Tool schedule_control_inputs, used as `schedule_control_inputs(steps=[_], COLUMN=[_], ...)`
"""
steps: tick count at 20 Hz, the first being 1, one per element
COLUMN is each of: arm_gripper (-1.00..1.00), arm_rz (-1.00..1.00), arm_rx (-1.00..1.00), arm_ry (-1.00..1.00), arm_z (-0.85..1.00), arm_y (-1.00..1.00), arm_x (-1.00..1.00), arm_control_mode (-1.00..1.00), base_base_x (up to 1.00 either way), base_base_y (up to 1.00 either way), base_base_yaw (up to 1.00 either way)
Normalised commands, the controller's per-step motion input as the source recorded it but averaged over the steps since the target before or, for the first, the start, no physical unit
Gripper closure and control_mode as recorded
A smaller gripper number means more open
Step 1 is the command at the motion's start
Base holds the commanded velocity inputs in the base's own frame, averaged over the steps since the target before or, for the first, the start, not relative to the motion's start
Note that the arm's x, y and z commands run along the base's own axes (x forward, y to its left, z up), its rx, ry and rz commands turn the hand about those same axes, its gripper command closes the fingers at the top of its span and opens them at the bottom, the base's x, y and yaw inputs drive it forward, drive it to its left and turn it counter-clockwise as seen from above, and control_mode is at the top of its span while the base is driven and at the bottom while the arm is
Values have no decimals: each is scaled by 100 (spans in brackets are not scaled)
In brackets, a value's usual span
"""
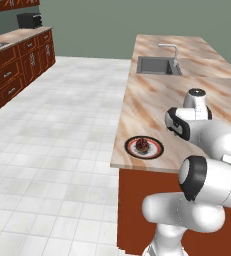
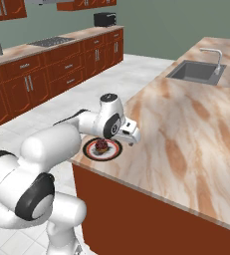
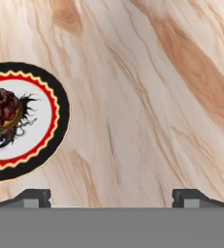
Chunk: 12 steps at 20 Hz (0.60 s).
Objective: Take the baked cake out of the oven and place it on the plate for cooling. Then close the oven door.
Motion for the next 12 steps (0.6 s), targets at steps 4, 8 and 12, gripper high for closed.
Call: schedule_control_inputs(steps=[4, 8, 12], arm_gripper=[-100, -100, -100], arm_rz=[12, 6, 0], arm_rx=[0, 0, 0], arm_ry=[2, 1, 0], arm_z=[0, 1, 19], arm_y=[1, 0, 2], arm_x=[-7, -19, -26], arm_control_mode=[-100, -100, -100], base_base_x=[0, 0, 0], base_base_y=[0, 0, 0], base_base_yaw=[0, 0, 0])
